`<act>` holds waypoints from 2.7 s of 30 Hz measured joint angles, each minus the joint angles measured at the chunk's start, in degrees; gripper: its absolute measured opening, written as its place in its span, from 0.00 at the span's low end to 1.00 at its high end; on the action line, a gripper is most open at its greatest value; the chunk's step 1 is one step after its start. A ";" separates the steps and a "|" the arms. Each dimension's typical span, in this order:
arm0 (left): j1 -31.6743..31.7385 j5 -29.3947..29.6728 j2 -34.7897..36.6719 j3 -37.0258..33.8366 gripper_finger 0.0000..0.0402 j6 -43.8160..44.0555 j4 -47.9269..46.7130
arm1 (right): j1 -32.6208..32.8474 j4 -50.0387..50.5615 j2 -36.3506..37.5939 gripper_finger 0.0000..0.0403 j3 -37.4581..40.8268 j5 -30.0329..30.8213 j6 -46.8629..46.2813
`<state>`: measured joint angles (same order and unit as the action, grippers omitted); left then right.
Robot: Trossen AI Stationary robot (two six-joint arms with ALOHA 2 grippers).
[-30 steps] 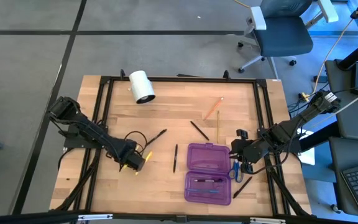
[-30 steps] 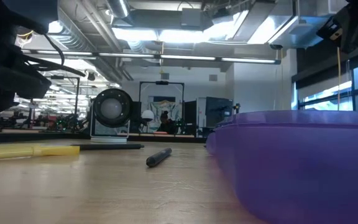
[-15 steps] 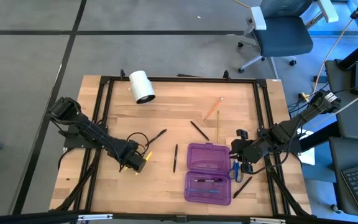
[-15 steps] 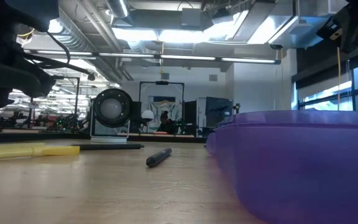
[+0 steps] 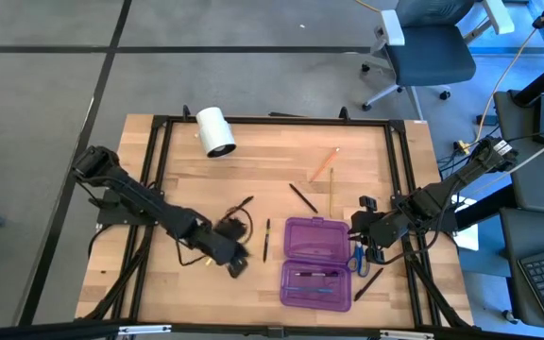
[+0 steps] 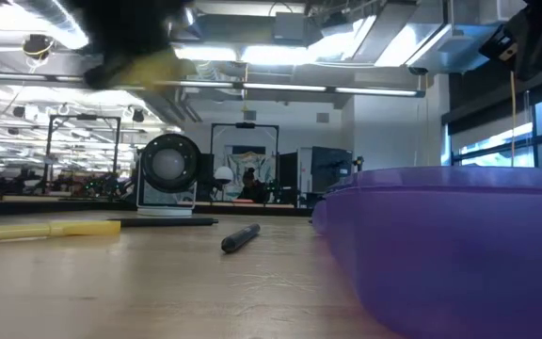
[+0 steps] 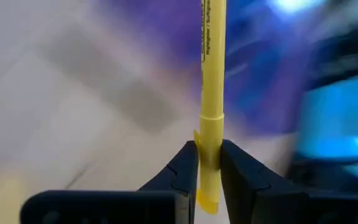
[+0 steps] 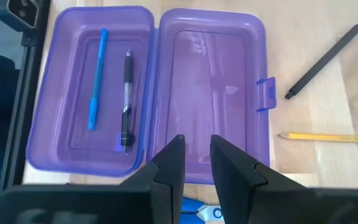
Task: Pick & place school supplies into a supply box
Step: Put the left yellow pen into the purple supply box, then put the black pen into the purple supply box
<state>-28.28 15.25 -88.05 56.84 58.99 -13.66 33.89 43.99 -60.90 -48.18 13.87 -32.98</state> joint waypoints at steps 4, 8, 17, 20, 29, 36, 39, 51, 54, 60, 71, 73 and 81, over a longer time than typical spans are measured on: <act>2.00 -3.67 -5.14 5.53 0.09 -16.83 10.13 | -0.02 0.08 0.00 0.20 -0.02 2.11 -1.86; 4.24 -8.13 -12.82 16.24 0.08 -26.98 7.48 | -0.04 0.25 -0.01 0.20 -0.04 3.00 -2.70; 6.74 -15.08 -31.69 41.63 0.09 -37.03 -13.18 | -0.03 0.39 0.00 0.20 -0.04 2.99 -2.96; 6.86 -15.40 -36.16 46.37 0.10 -39.47 -15.98 | -0.02 0.44 0.00 0.20 -0.04 2.99 -2.92; 8.35 -20.08 -43.96 50.18 0.11 -41.08 -16.90 | -0.02 0.45 0.00 0.20 -0.04 2.99 -2.96; 8.62 -20.91 -45.14 50.21 0.12 -39.20 -18.30 | -0.02 0.44 0.00 0.20 -0.04 2.99 -2.99; 8.65 -22.76 -45.13 50.21 0.13 -39.20 -17.94 | -0.02 0.42 0.00 0.20 -0.04 2.72 -2.98; 9.04 -24.00 -45.13 50.21 0.26 -39.70 -18.09 | 4.59 -7.63 0.00 0.20 -0.04 -13.20 -1.76; 9.68 -23.99 -45.01 50.21 0.28 -39.77 -18.10 | 6.65 -10.68 0.00 0.20 -0.04 -16.82 -3.01; 11.57 -28.80 -42.06 50.21 0.28 -38.57 -18.86 | 13.10 -12.64 -0.65 0.20 -0.04 -15.80 0.49; 12.78 -30.16 -33.14 50.21 0.27 -47.91 -25.28 | 22.70 -11.26 -13.19 0.20 0.00 -3.41 1.78; 12.78 -29.69 -31.71 50.21 0.26 -50.16 -25.57 | 23.29 -10.89 -16.03 0.20 0.01 -3.15 1.08; 12.80 -22.75 -28.89 50.21 0.24 -54.65 -25.53 | 23.47 -12.58 -23.08 0.20 0.02 -3.27 -12.79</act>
<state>-15.49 -7.50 -116.95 107.04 4.34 -39.19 57.36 31.41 -83.98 -48.16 10.60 -45.77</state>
